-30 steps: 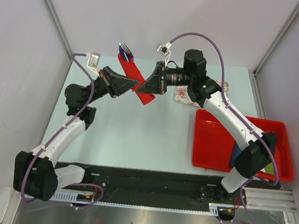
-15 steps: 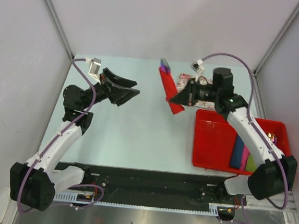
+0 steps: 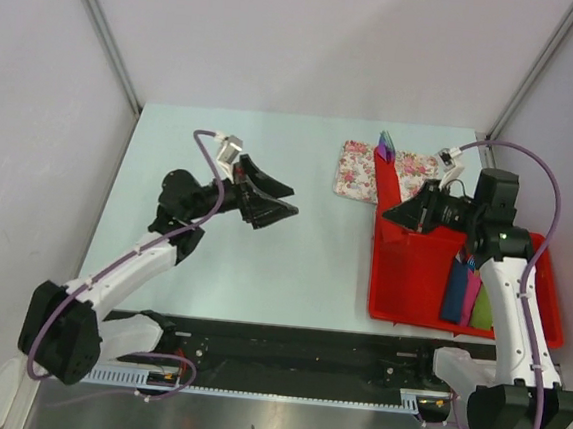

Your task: Place the utensils on the paper napkin and roll it up

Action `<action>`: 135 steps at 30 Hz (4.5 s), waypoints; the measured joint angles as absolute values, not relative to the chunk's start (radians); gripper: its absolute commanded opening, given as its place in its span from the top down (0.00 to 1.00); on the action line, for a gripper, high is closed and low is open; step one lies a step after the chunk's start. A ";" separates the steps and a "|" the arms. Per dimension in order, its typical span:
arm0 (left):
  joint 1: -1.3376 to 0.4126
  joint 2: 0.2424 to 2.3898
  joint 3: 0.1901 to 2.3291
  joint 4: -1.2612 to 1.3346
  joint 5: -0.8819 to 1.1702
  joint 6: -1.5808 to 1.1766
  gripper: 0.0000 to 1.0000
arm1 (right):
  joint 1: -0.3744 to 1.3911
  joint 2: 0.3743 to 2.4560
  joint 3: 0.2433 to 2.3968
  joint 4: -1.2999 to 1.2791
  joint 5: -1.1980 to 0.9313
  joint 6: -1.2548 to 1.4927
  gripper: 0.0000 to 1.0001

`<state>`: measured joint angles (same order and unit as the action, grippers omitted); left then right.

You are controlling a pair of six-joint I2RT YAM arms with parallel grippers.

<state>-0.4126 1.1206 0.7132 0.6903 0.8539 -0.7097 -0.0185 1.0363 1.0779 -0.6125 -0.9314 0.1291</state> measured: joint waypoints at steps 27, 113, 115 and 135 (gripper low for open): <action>-0.673 1.508 0.924 1.038 0.704 -1.048 0.15 | 0.234 1.058 1.100 -0.321 -1.090 0.382 1.00; -0.767 1.583 1.024 0.854 0.815 -0.934 1.00 | 0.183 1.155 1.322 -0.691 -1.060 0.058 1.00; -0.767 1.583 1.027 0.852 0.815 -0.934 1.00 | 0.183 1.155 1.322 -0.691 -1.063 0.059 1.00; -0.726 1.566 1.018 0.818 0.815 -0.892 0.09 | -0.110 1.232 1.263 -0.904 -1.186 -0.136 1.00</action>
<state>-0.7261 1.5661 1.0176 0.8181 0.8146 -0.8921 -0.1104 1.2324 1.2633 -0.9043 -1.1862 -0.1364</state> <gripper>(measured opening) 0.892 0.022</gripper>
